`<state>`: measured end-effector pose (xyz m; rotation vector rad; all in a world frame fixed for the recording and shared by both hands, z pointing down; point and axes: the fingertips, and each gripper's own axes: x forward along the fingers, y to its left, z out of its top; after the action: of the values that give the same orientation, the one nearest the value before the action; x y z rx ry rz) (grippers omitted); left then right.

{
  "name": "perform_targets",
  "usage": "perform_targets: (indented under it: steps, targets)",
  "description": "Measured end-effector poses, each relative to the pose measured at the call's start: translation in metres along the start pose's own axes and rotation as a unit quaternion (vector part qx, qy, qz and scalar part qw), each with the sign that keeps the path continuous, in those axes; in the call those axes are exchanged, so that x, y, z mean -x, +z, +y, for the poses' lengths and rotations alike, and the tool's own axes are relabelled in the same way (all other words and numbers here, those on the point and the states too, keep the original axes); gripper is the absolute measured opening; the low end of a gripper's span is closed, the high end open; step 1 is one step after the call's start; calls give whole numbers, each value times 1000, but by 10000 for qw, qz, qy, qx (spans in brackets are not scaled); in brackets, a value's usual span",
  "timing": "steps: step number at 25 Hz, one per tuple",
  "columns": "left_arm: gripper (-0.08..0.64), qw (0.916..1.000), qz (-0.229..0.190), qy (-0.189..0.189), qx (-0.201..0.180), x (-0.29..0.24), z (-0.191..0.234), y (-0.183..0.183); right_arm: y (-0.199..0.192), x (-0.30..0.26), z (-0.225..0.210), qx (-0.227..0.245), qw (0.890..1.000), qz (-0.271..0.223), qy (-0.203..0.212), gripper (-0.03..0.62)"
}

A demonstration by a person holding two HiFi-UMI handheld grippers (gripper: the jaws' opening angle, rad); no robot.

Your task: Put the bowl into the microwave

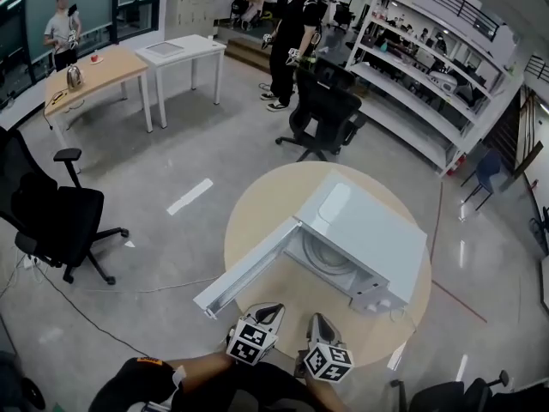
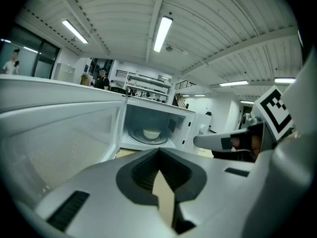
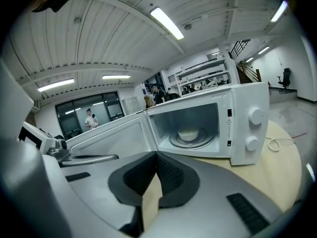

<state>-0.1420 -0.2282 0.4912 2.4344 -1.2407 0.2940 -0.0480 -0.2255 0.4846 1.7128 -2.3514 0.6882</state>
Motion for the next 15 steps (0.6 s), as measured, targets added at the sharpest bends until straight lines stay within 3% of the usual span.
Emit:
perform_targets:
  steps: [7,15]
  targets:
    - [46,9998,84,163,-28,30,-60,-31,-28,64,-12,74,9998,97,149,18]
    - [46,9982,-222,554,-42,84,-101,-54,-59,125,-9,192,9993,15,306,18]
